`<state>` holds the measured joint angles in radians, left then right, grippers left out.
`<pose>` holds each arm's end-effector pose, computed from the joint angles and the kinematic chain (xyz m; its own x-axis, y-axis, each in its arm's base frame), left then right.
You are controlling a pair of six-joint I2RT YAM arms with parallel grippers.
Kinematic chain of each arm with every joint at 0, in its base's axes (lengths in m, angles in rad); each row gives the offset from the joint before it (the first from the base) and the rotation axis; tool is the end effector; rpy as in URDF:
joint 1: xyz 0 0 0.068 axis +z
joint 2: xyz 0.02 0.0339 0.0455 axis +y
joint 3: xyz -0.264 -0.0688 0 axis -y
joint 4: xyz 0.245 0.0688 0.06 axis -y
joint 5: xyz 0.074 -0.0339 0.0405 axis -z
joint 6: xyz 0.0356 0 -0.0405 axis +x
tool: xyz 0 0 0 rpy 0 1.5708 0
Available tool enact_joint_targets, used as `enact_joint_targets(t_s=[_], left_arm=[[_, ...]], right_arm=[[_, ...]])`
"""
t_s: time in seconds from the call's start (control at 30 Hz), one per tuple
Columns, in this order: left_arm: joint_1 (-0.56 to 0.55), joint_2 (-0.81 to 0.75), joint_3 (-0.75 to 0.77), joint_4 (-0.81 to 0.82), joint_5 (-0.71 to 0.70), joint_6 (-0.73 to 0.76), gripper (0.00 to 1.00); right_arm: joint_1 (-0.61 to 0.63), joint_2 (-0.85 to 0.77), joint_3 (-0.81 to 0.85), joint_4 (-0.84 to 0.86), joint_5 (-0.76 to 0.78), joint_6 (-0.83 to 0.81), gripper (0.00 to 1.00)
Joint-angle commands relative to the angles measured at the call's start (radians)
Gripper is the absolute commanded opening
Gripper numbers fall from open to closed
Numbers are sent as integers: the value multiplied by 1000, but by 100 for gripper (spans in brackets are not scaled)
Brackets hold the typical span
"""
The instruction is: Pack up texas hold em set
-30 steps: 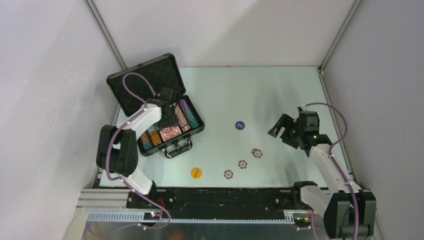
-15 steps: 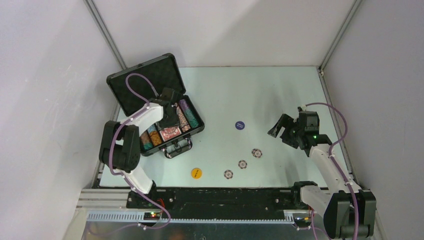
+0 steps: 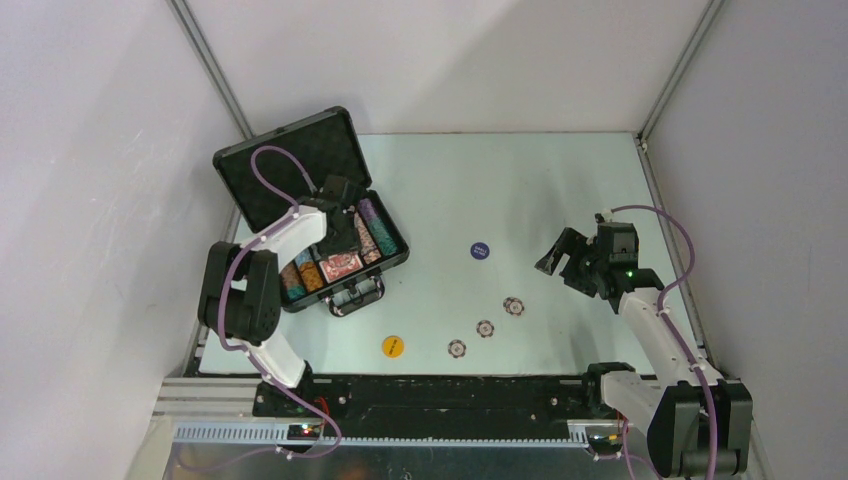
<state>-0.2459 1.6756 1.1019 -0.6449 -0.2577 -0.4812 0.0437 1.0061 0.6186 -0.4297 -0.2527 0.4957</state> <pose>0.3158 -0.0699 0.1917 -0.8765 -0.2415 -0.4165 -0.2883 0.9561 0.0524 0.2019 0.0177 0.2204 -0.7423 0.4285 -0.5152 0.1590 0.8595 0.4858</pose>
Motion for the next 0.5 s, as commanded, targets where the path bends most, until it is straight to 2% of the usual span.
enact_joint_targets(t_s=[0.0, 0.07, 0.3, 0.47], left_arm=[[-3, -43, 40, 17, -26, -10, 69], [-3, -46, 39, 17, -25, -11, 75], [-3, -77, 31, 16, -28, -11, 82], [-3, -179, 38, -5, -29, -10, 87]], right_arm=[[4, -10, -3, 21, -13, -14, 87], [4, -12, -3, 20, -13, -14, 87], [7, -22, -3, 15, -8, -15, 87], [9, -30, -3, 7, 6, 6, 87]])
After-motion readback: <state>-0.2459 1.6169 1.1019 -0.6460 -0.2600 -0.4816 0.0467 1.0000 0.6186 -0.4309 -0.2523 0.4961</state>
